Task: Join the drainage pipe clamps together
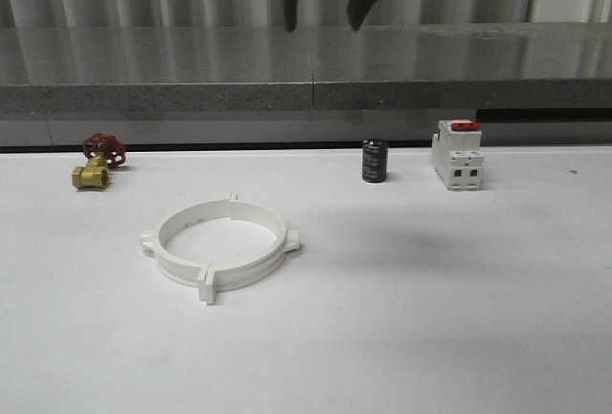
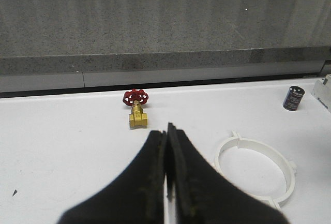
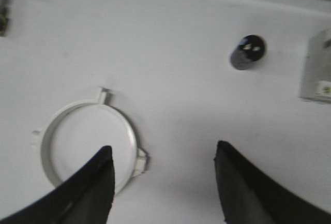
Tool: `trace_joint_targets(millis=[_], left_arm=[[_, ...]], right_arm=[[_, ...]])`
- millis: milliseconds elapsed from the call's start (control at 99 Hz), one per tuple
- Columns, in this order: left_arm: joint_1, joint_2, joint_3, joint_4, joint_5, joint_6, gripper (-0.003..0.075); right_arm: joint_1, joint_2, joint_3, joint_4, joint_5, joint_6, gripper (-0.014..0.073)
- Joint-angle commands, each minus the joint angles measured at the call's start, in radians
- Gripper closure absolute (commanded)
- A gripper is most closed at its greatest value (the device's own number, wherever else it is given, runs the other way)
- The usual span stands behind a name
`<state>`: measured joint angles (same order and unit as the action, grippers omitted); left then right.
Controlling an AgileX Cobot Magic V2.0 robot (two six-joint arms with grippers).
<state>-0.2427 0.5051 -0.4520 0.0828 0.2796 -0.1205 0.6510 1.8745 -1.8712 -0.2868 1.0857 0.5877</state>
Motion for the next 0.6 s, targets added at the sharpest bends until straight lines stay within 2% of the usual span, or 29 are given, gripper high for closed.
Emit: trace_joint_targets(millis=[0,141,283,586], left_arm=[[0.002,0.002,-0.027,0.000,-0.075,-0.002,0.0741],[0.002,0.002,-0.027,0.000,-0.075,-0.002,0.0741],[0.002,0.002,-0.027,0.000,-0.075,-0.002,0.0741],[0.002,0.002,-0.027,0.000,-0.075,-0.002,0.0741]], right_arm=[[-0.031,-0.101,-0.031,-0.100,0.030,-0.016,0.0156],[-0.104,-0.172,-0.011,-0.121,0.068,-0.059,0.0156],[-0.195,-0.276,0.103,-0.121,0.038,-0.084,0.0156],[-0.437,-0.575,0.551,-0.098,-0.137,-0.085,0.0156]])
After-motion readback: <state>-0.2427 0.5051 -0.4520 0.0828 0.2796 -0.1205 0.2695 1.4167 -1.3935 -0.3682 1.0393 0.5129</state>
